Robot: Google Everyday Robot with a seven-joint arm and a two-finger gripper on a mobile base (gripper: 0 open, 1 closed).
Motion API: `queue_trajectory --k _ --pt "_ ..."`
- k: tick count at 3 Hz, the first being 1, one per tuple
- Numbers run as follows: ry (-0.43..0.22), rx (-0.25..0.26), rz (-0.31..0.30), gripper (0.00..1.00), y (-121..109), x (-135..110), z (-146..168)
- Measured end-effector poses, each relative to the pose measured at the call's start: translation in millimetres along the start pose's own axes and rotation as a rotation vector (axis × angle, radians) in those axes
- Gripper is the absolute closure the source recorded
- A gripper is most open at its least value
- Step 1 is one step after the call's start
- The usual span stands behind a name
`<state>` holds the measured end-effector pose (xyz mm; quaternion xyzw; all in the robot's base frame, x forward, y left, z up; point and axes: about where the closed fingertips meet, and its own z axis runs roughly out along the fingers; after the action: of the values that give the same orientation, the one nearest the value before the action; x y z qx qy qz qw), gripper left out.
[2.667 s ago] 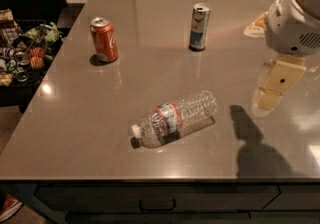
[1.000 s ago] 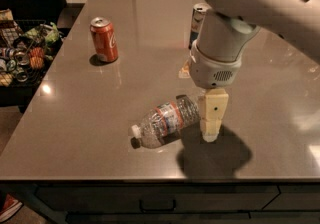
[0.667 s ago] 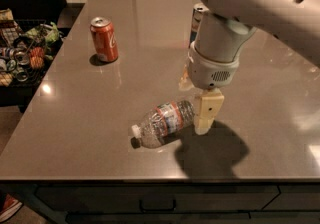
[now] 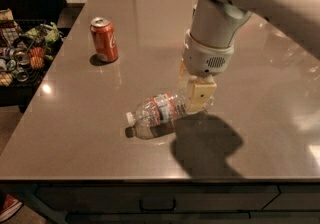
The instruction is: Move water bottle near coke can
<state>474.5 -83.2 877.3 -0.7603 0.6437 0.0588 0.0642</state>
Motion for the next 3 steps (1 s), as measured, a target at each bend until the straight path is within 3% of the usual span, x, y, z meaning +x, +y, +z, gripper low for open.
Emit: queue_trajectory --k 1,2,3 --pt "-0.046 0.002 -0.002 0.99 -25 -24 -10" --pt "-0.107 0.006 0.01 1.0 -54 -54 -14" --pt "-0.135 0.022 0.07 1.0 -97 -98 -3"
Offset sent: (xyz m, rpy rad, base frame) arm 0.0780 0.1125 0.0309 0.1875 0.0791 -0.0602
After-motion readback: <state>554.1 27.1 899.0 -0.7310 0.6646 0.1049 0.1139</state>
